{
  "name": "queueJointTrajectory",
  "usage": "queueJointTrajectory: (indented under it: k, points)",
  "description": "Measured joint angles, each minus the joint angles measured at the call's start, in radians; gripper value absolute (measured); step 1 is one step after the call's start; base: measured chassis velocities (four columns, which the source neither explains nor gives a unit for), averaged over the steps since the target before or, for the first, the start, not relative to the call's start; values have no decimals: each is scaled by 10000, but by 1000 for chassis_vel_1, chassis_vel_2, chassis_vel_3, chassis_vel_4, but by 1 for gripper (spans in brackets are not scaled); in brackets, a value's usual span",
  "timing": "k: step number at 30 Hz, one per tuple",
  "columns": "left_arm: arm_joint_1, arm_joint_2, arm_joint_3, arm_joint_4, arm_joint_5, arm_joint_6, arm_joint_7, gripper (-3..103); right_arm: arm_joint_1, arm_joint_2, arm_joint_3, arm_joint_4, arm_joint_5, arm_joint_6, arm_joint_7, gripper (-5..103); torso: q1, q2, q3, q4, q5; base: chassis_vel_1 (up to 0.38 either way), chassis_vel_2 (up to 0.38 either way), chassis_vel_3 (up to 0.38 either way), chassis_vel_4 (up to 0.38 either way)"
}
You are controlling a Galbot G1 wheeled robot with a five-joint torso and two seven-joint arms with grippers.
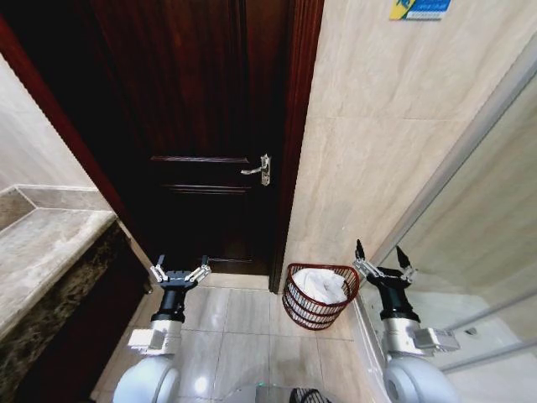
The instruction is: Discard the used towel into the hamper.
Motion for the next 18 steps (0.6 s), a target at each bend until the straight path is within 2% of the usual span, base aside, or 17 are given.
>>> queueJointTrajectory:
  k: [18]
  points:
    - [-33, 20, -10, 31, -75, 35, -4, 100, 71, -10, 3, 9, 50, -60, 33, 100, 404, 879, 474, 0, 0, 0, 0, 0, 0]
